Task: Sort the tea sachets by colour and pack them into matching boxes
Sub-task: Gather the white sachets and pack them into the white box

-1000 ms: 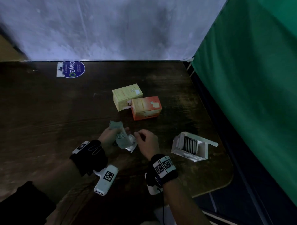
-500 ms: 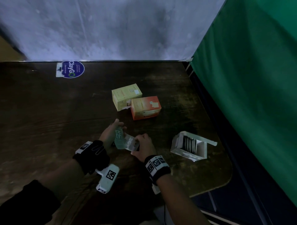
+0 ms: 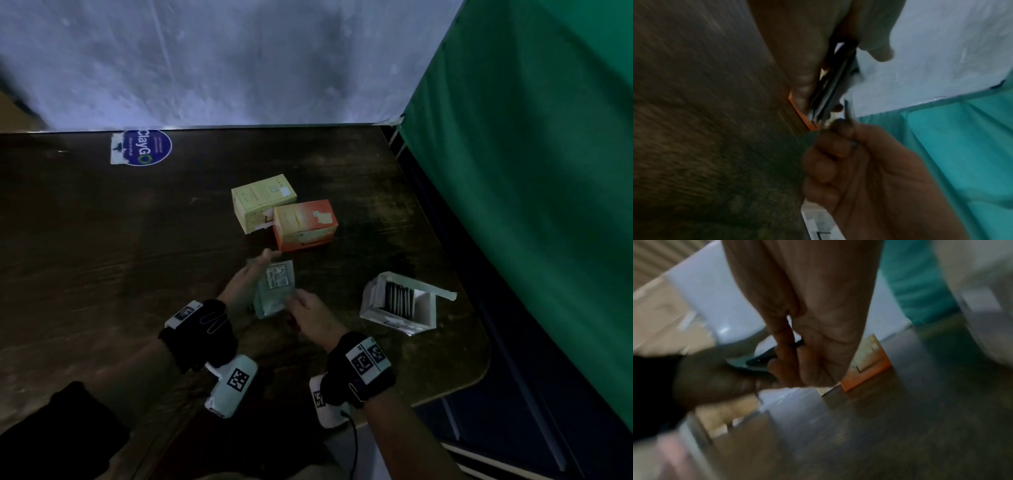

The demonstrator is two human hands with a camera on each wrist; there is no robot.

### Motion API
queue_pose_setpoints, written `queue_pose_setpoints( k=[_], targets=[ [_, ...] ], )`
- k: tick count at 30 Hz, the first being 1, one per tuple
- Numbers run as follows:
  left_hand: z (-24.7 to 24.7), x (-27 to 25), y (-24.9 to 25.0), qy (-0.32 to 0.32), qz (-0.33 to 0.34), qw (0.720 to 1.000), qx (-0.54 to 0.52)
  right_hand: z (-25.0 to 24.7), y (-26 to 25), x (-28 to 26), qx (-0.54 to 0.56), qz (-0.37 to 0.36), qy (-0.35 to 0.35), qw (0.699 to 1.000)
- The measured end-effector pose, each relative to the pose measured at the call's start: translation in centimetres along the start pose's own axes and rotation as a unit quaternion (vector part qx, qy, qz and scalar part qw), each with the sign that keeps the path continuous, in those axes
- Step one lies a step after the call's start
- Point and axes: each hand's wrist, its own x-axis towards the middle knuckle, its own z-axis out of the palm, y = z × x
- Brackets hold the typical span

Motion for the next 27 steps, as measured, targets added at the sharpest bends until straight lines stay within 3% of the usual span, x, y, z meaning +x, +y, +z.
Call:
queue_pose_setpoints(
  k=[3, 6, 9, 11, 13, 16, 18, 20, 22, 23, 25, 27],
  targets=[
    [1.8, 0.0, -0.1, -0.041, 0.008, 0.997, -0.058, -0.4, -0.3, -0.8, -0.155, -0.023, 0.051, 0.986],
    [2.5, 0.6, 0.2, 0.047, 0.019, 0.998, -0.043, -1.2, 0.5, -2.1, -0.292, -0.114, 0.181, 0.932],
    [3.2, 1.2, 0.3, 0.093, -0.037, 0.995, -0.009, -1.2, 2.0, -3.5, -0.359, -0.249, 0.194, 0.878],
    [4.4, 0.6, -0.1, 0.057, -0.097, 0.992, -0.048, -1.0, 2.9, -4.1, -0.388, -0.302, 0.215, 0.844],
    [5.8, -0.6, -0.4, -0.002, -0.141, 0.984, -0.107, -1.0, 3.7, -4.6, -0.377, -0.316, 0.255, 0.832],
    [7.4, -1.7, -1.4, -0.094, -0.155, 0.979, -0.090, -1.4, 4.9, -5.5, -0.354, -0.311, 0.293, 0.832],
    [8.3, -2.0, -2.1, -0.133, -0.155, 0.979, -0.015, -1.7, 5.9, -6.2, -0.261, -0.276, 0.293, 0.878],
    [9.2, -2.1, -2.7, -0.179, -0.143, 0.970, 0.086, -2.2, 6.5, -7.3, -0.098, -0.200, 0.299, 0.928],
    [10.4, -2.2, -3.1, -0.242, -0.098, 0.937, 0.232, -3.0, 7.6, -8.3, -0.029, -0.122, 0.352, 0.927],
    [10.9, -2.0, -3.3, -0.268, -0.044, 0.902, 0.337, -3.3, 8.2, -8.9, -0.023, -0.096, 0.392, 0.915],
    [12.0, -1.1, -3.8, -0.294, 0.076, 0.799, 0.519, -4.0, 10.0, -10.1, -0.019, -0.080, 0.485, 0.871],
    [13.1, 0.2, -4.3, -0.315, 0.184, 0.689, 0.626, -5.1, 11.6, -11.1, 0.019, -0.063, 0.557, 0.828]
  ],
)
